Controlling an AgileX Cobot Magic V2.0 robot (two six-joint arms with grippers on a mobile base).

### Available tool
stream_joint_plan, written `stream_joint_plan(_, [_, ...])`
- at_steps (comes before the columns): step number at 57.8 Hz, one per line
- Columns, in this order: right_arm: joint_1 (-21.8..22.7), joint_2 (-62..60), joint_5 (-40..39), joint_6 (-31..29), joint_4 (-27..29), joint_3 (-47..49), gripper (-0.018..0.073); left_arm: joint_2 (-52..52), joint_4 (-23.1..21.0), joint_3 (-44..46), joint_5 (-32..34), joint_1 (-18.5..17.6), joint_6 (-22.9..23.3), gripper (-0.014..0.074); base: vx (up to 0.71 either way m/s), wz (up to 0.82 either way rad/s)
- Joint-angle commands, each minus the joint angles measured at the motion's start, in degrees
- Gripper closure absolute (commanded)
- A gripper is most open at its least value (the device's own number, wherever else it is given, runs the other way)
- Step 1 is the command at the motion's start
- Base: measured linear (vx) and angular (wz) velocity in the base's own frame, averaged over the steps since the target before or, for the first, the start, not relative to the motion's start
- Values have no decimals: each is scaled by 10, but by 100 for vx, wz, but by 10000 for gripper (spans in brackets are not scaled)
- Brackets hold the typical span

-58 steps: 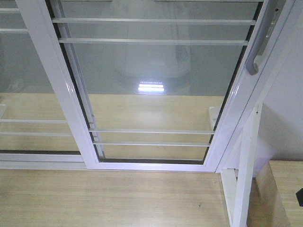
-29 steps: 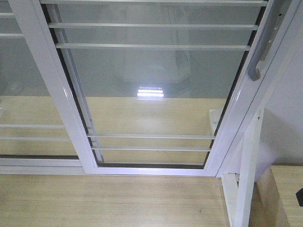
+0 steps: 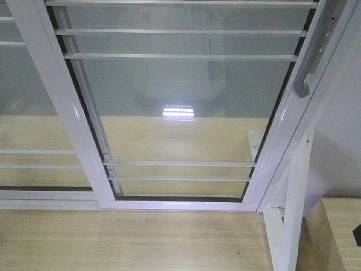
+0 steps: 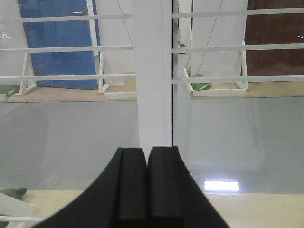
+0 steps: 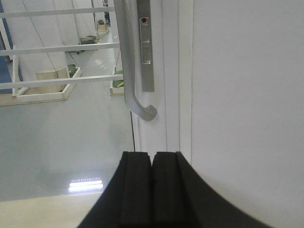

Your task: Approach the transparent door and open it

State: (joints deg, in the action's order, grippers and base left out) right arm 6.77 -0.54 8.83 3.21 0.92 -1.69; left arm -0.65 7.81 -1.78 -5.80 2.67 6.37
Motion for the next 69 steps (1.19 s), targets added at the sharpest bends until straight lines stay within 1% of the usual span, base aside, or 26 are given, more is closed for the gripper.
stream_joint_plan(1, [1,-9,-48,-6,-2,-2,565,3,-2,-7,48,1,4,594,0,0])
stream_joint_plan(25, [1,-9,-48,-6,-2,-2,565,3,0,-7,48,1,3,594,0,0])
stream_joint_plan(29, [1,-9,-48,-6,-2,-2,565,3,9,-7,58,1,0,594,0,0])
stream_joint_plan(42, [1,-9,-50,-6,-6,-2,565,3,9,-7,87,1,1,594,0,0])
stream_joint_plan(48, [1,-9,-52,-6,-5,-2,565,3,9,-7,113,1,2,594,0,0])
stream_joint_plan(51, [1,-9,-63,-6,-5,-2,565,3,9,-7,135,1,2,594,0,0])
stream_joint_plan(54, [1,-9,-83,-6,-5,-2,565,3,8,-7,159,1,13,594,0,0])
stream_joint_plan(60, [1,-9,-158,-7,-5,-2,565,3,8,-2,200,1,36,594,0,0])
stream_joint_plan(65, [1,-9,-219,-7,-2,2,565,3,8,-2,246,1,37,594,0,0])
stream_joint_plan(67, [1,-9,-231,-7,-2,10,565,3,8,1,265,1,41,594,0,0])
stream_joint_plan(69, [1,-9,-230,-7,-3,23,565,3,8,11,270,1,53,594,0,0])
